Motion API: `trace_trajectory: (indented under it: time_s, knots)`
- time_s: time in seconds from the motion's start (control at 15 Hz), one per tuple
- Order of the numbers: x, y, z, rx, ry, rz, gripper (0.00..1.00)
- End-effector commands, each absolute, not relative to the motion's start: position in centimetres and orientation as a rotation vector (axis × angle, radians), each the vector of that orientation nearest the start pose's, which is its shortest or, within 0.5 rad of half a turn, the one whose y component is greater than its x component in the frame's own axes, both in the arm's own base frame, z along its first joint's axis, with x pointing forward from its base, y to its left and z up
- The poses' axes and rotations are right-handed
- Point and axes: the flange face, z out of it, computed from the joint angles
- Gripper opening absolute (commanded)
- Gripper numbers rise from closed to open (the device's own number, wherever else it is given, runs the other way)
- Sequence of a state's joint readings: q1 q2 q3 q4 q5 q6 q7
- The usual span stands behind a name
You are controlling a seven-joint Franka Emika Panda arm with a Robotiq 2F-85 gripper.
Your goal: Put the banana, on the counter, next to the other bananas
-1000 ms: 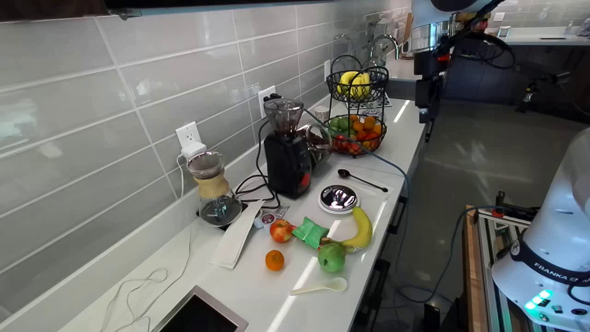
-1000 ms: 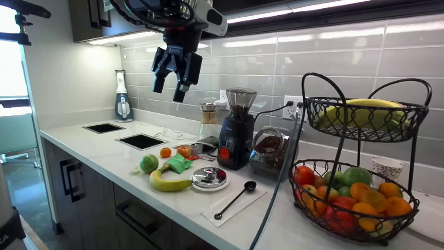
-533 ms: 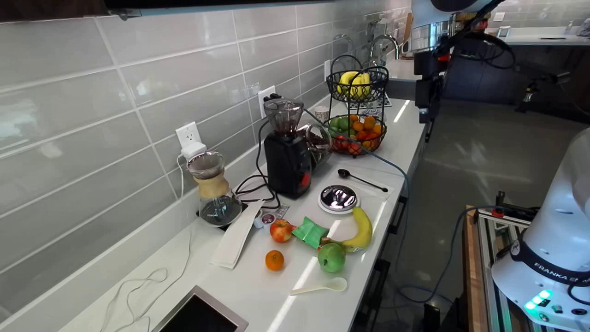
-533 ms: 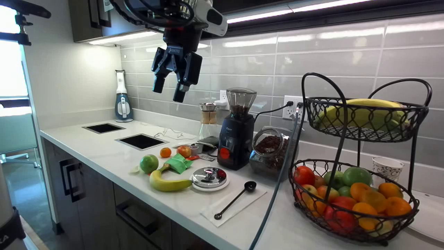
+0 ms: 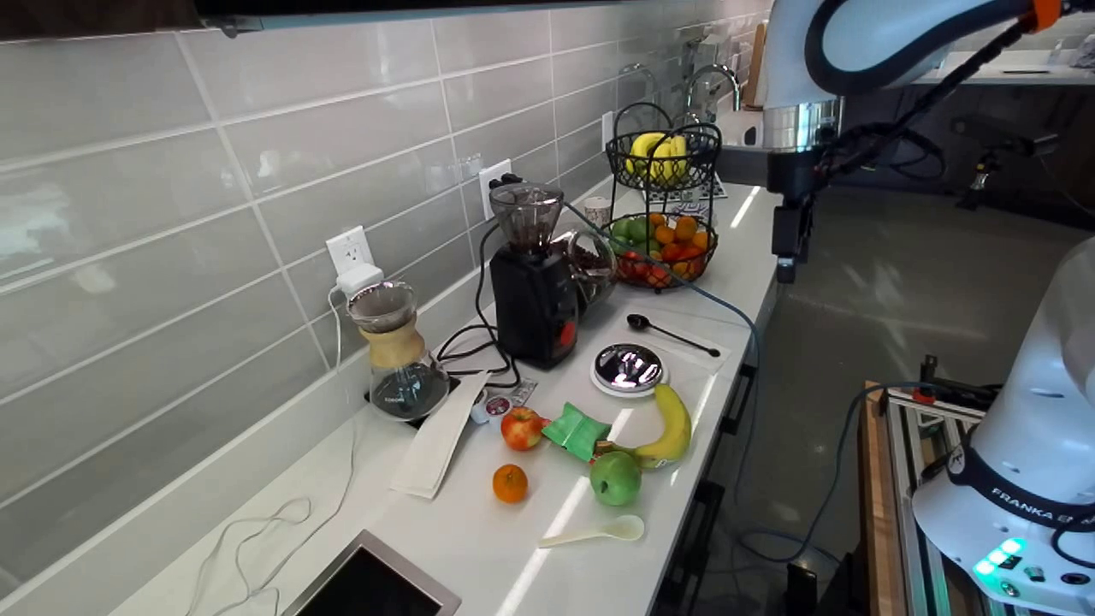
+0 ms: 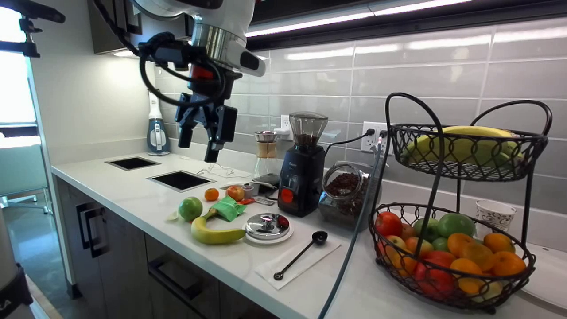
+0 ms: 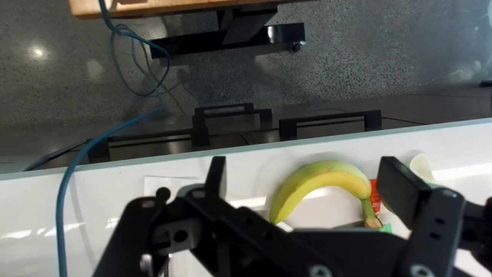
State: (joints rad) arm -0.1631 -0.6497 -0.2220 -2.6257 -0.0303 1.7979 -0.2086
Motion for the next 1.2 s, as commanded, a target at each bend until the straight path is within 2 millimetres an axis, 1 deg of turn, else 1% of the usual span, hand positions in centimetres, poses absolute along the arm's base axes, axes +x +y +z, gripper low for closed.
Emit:
trace_trajectory:
  time_s: [0.0,0.07,0.2,0.27,0.33,0.53,0.67,0.73,0.8,1.13]
  knots:
    - [28.3,-11.3,41.3,-2.859,0.113,0.077,1.00]
    - [28.0,-10.8,40.9,-2.845,0.103,0.069,1.00]
    - [27.6,-9.2,40.2,-2.833,0.048,0.067,1.00]
    - [29.0,-9.1,41.7,-2.829,0.017,0.072,1.00]
    - [29.0,-8.0,41.9,-2.830,-0.020,0.058,1.00]
    - [30.0,-5.5,43.6,-2.876,-0.113,-0.019,1.00]
    - [29.7,-3.7,43.4,-2.921,-0.201,-0.028,1.00]
    - [30.2,-5.1,43.5,-2.900,-0.147,0.008,1.00]
    - [30.2,-4.6,43.6,-2.907,-0.162,0.008,1.00]
    - [30.2,-5.0,43.5,-2.901,-0.149,0.007,1.00]
